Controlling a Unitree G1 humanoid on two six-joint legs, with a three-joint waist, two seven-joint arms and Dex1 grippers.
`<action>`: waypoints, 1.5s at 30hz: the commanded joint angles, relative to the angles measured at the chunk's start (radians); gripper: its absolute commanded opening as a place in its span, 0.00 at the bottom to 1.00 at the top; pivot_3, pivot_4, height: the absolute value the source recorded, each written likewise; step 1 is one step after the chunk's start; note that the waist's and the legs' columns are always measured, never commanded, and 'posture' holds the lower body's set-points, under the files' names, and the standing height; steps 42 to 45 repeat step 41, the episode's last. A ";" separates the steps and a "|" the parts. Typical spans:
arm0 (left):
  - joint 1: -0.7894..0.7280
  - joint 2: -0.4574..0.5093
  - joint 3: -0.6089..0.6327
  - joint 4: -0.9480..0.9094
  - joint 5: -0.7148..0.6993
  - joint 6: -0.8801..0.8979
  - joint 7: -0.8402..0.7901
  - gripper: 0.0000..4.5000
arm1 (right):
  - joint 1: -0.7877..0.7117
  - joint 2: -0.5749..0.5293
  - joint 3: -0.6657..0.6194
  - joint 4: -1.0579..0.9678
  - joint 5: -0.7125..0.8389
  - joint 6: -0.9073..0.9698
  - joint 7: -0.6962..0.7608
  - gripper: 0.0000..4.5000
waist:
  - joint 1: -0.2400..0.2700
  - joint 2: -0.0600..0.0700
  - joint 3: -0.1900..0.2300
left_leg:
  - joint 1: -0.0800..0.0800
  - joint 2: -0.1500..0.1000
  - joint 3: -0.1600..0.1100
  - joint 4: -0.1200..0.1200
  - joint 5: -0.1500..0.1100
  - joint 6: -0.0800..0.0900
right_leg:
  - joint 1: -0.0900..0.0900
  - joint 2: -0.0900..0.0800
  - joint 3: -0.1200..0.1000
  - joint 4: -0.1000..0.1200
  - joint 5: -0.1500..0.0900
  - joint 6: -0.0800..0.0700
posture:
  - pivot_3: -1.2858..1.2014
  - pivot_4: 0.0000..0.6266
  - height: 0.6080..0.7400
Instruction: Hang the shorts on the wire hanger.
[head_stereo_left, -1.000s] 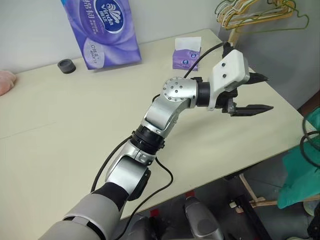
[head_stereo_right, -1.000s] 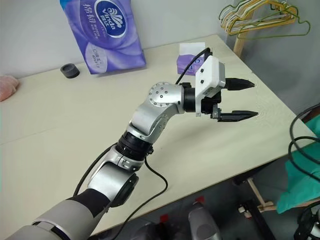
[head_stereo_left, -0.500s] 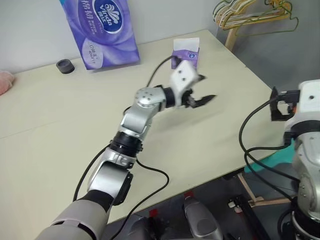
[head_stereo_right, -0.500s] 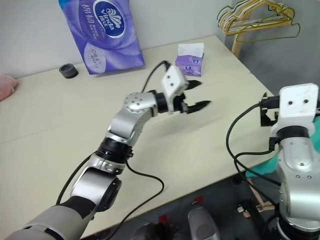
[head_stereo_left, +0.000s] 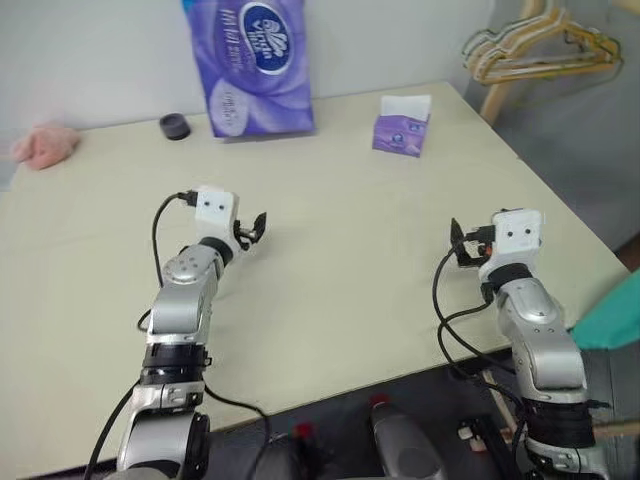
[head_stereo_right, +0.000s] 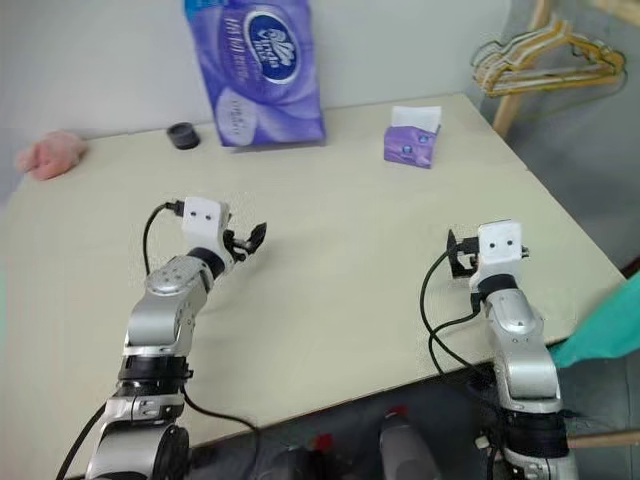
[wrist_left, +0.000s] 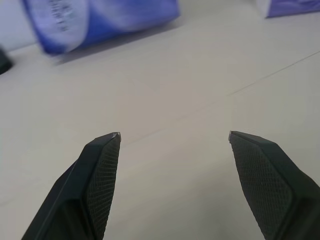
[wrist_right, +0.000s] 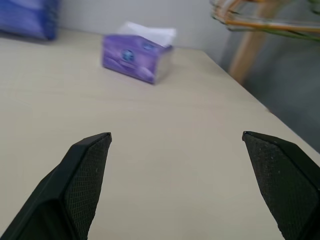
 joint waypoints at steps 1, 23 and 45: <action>0.073 -0.012 0.113 -0.078 -0.031 -0.063 0.078 0.82 | -0.118 0.036 0.028 0.174 0.045 -0.176 0.090 1.00 | 0.026 -0.001 -0.013 | 0.000 0.001 -0.002 0.000 0.001 -0.001 | 0.000 0.000 -0.002 0.000 0.001 -0.002 | 0.53 0.10 1.00; 0.139 -0.024 0.037 -0.084 -0.046 -0.127 0.038 0.82 | -0.113 0.057 0.005 0.315 0.046 -0.285 0.078 1.00 | 0.246 -0.005 -0.045 | 0.001 -0.002 -0.028 -0.007 0.022 -0.017 | 0.008 0.007 -0.033 -0.001 0.009 -0.018 | 0.56 0.09 1.00; 0.055 0.013 -0.047 0.058 -0.079 -0.215 -0.175 0.82 | -0.020 0.031 -0.021 0.221 0.034 -0.228 0.052 1.00 | 0.213 -0.003 -0.053 | 0.003 0.002 -0.028 -0.018 0.028 -0.019 | 0.006 0.010 -0.033 -0.001 0.009 -0.022 | 0.53 0.09 1.00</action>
